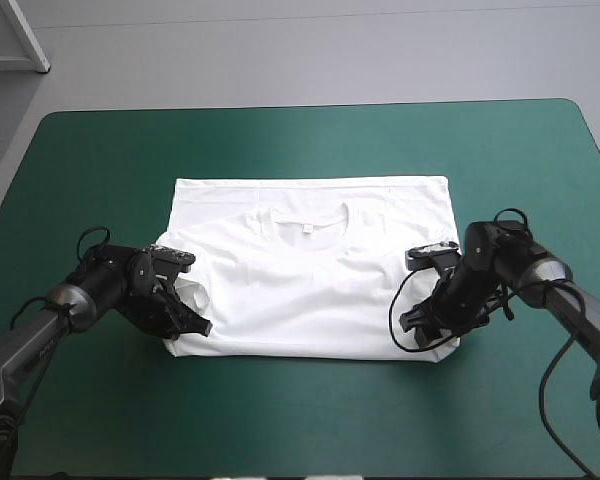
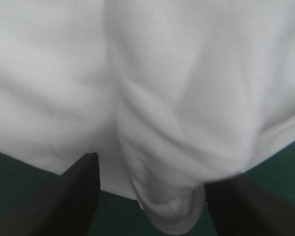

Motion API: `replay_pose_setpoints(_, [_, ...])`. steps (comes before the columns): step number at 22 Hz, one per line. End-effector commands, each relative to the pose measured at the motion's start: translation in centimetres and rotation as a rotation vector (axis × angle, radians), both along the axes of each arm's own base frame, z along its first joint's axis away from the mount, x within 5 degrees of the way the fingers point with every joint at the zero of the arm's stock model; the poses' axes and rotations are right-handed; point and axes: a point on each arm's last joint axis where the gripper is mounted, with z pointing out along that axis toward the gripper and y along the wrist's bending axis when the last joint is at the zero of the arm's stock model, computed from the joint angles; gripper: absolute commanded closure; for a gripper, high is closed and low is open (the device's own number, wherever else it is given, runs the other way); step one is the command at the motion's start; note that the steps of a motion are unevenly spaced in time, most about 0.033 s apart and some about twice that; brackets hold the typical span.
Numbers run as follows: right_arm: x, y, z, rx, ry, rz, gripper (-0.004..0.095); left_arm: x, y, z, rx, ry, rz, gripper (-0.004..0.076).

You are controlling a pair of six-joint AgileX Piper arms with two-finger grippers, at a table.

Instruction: Fold the cloth

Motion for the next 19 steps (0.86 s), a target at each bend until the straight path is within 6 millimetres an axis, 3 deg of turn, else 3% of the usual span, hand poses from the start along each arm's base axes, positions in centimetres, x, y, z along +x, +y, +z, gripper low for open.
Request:
replay_pose_setpoints(1, [-0.3, 1.9, 0.2, 0.003, -0.008, 0.048, 0.0395, -0.1, -0.2, -0.1, -0.020, -0.004, 0.009, 0.0704])
replay_pose_setpoints(2, [-0.3, 2.1, 0.1, -0.003, -0.007, 0.043, 0.0436, -0.1, -0.2, 0.0, -0.020, -0.006, 0.007, 0.0704])
replay_pose_setpoints(3, [-0.3, 2.2, 0.1, -0.021, -0.018, 0.047, 0.0579, -0.1, -0.2, 0.0, -0.019, -0.007, -0.011, 0.0704])
replay_pose_setpoints(7, [-0.3, 1.7, 0.3, -0.070, -0.046, 0.060, 0.0916, -0.1, -0.2, -0.1, -0.017, -0.006, -0.016, 0.0704])
replay_pose_setpoints(11, [-0.6, 0.7, 1.4, -0.141, -0.096, 0.054, 0.0925, -0.6, 0.0, 0.5, -0.001, -0.004, -0.028, 0.0704])
replay_pose_setpoints(16, [-1.6, 0.1, 3.3, -0.149, -0.139, 0.035, 0.0925, -2.9, 1.5, 4.1, 0.076, -0.071, -0.040, 0.0704])
replay_pose_setpoints(19, [-1.7, 0.6, 3.8, -0.086, -0.146, 0.019, 0.0925, -3.3, 1.5, 5.1, 0.053, -0.111, -0.032, 0.0704])
